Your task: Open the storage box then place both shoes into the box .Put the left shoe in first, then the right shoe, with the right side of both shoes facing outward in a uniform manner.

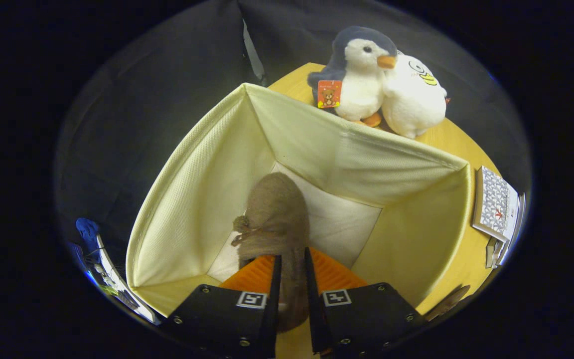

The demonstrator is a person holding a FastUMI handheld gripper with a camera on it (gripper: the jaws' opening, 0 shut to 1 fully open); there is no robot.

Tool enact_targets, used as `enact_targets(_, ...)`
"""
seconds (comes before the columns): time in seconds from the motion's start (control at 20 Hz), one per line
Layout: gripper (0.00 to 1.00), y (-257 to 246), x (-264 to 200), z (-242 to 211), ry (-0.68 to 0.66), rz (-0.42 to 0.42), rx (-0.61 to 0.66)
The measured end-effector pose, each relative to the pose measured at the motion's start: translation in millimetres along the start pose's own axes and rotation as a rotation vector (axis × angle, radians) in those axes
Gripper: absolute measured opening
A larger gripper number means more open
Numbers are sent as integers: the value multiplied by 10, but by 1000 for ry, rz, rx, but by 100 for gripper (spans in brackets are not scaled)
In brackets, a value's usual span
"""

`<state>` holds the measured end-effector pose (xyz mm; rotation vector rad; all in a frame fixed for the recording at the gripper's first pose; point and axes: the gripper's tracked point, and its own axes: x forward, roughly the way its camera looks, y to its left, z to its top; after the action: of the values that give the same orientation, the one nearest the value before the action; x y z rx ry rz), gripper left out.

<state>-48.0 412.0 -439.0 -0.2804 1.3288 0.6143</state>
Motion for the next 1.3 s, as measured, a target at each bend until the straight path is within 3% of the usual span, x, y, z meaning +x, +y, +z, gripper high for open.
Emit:
enact_targets(0.1, 30, 88, -144, 35, -43, 54, 17)
enact_targets(0.15, 40, 74, -279, 80, -74, 66, 25)
enact_targets(0.35, 41, -69, -861, 183, -206, 110, 76)
enact_targets(0.55, 40, -516, -1560, 131, -345, 115, 172)
enact_targets(0.65, 46, -835, -1901, 78, -405, 90, 216)
enact_targets(0.85, 46, -1437, -2342, -156, -483, 15, 289)
enact_targets(1.3, 46, -2663, -2491, -1166, -509, -137, 517)
